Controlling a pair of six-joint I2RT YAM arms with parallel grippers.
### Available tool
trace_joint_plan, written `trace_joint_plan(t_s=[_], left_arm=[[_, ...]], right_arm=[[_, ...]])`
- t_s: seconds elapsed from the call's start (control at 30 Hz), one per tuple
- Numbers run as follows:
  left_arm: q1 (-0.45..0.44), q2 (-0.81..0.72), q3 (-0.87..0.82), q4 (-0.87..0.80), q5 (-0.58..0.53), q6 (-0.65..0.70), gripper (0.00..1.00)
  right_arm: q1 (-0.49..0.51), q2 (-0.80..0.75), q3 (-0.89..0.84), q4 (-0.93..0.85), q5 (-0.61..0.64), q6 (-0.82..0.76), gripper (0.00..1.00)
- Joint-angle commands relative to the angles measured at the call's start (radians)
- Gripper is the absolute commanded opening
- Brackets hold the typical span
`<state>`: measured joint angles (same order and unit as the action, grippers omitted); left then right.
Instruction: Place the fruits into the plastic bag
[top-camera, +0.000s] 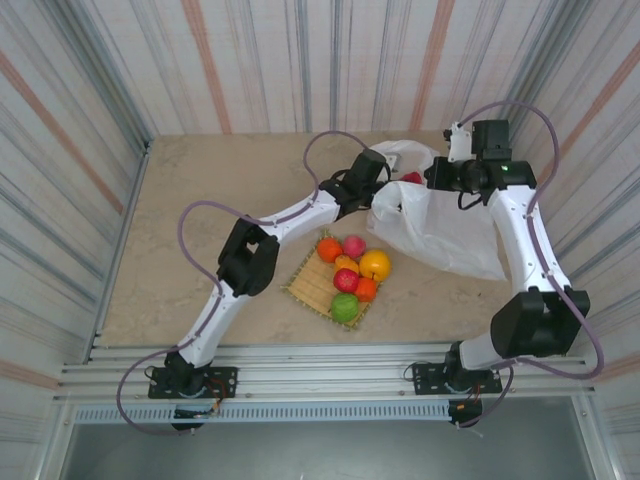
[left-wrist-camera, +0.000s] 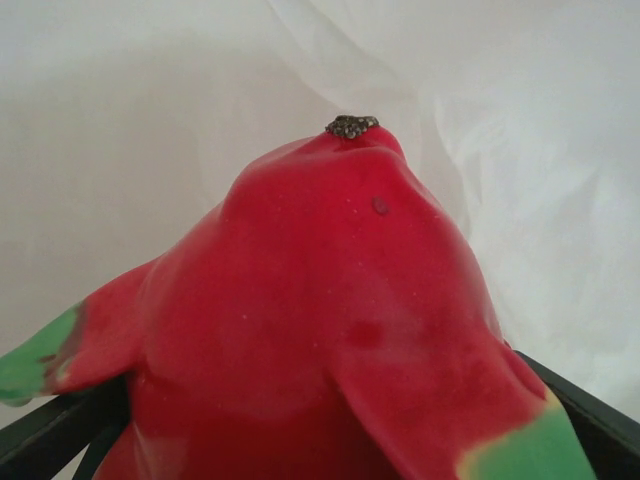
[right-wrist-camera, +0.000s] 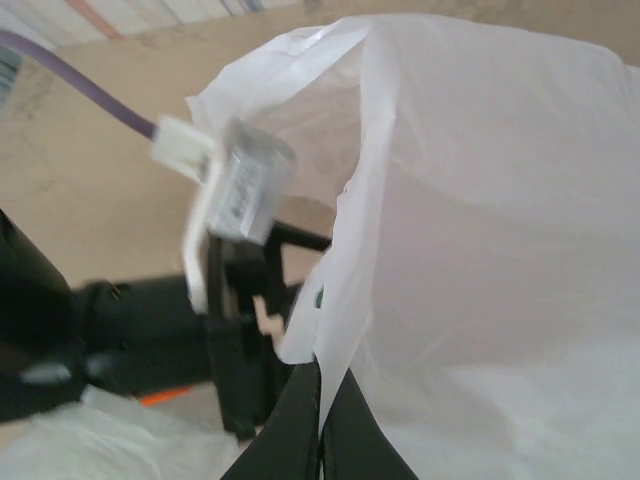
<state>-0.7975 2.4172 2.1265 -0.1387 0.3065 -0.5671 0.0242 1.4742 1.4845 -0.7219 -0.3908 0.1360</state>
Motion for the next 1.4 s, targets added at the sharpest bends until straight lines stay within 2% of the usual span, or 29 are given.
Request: trace_joint_plan(t_s=[0.0,0.63,0.9,1.1,1.23,1.37], left_arm=[[-0.005,-0.023,0.032,0.113,0.011,-0.025,0.66],[-0.007,0.151,0.139,0.218,-0.099,-0.001,0.74],[0.002,0.184,0.164,0.217,-0.104,0.021,0.85],[0.028,0.130,0.135,0.171,-0.049,0.026,0.94],[0.047,0.037,0.028,0.180,-0.035,0.070,0.99],[0.064,-0.045,-0.079,0.203,-0.007,0.096,0.99]], right_arm=[[0.010,0.027,0.038,0.047,-0.091,0.055,0.00],[0.011,0.033,-0.057,0.103,-0.154,0.108,0.00],[0.002,0.053,-0.064,0.107,-0.149,0.119,0.00],[-0.019,0.056,-0.070,0.102,-0.123,0.117,0.00],[-0.041,0.055,-0.069,0.093,-0.093,0.109,0.00],[-0.051,0.064,-0.071,0.098,-0.093,0.114,0.00]])
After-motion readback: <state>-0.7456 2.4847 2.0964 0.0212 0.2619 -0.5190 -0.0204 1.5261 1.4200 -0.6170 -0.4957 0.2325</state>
